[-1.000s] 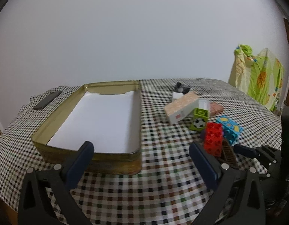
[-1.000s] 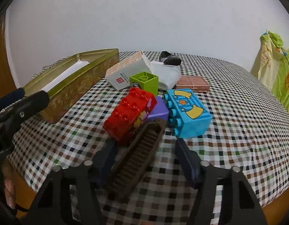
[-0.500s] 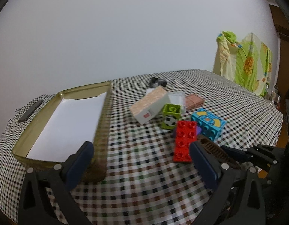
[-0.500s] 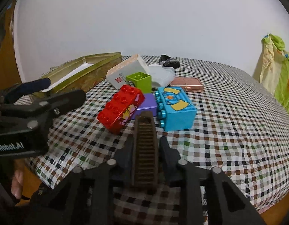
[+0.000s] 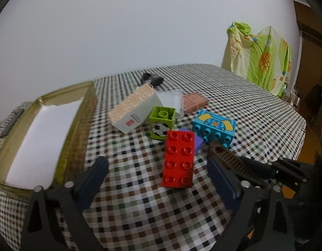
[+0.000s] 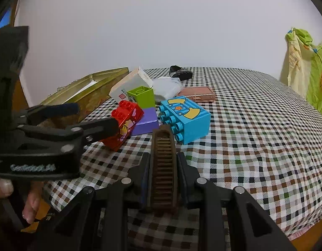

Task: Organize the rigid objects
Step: 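Reach both grippers toward the red brick and brown comb piece, then grasp the red brick with the left gripper while the right gripper grasps the brown comb piece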

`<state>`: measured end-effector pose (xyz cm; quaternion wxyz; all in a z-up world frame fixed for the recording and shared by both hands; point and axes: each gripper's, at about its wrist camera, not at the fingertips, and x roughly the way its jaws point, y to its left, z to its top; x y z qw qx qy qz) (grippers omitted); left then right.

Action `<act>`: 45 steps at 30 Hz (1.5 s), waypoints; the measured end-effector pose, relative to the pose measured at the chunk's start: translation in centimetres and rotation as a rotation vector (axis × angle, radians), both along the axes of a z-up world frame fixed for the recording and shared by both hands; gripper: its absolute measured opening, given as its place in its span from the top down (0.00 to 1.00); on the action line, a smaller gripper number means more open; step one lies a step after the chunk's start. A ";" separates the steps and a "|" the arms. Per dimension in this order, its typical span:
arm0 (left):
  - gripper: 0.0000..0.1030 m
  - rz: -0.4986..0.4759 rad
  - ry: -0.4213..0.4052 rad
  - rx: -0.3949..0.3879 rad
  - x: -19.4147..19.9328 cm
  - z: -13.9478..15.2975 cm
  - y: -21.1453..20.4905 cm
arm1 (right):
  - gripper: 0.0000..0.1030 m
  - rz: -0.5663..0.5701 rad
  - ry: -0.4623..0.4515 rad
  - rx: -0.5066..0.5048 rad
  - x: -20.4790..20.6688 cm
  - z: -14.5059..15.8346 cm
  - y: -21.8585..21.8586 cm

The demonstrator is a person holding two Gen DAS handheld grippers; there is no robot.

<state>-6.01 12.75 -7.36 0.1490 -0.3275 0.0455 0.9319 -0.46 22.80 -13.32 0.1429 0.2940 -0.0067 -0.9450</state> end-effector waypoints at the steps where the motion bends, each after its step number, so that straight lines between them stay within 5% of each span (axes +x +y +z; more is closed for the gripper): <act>1: 0.11 -0.003 -0.014 0.003 -0.2 -0.1 0.1 | 0.73 0.001 0.000 -0.003 0.0 0.1 0.0; 6: 0.17 -0.023 -0.051 0.012 -0.9 -0.7 0.6 | 0.73 0.007 0.003 -0.012 0.1 0.1 0.1; 13: 0.69 -0.068 -0.111 0.039 -1.3 -1.6 0.7 | 0.73 0.008 0.007 -0.007 -0.2 0.0 0.1; 45: 0.70 0.026 0.056 0.075 0.0 1.2 -3.6 | 0.73 0.097 0.106 -0.021 0.1 2.6 -1.9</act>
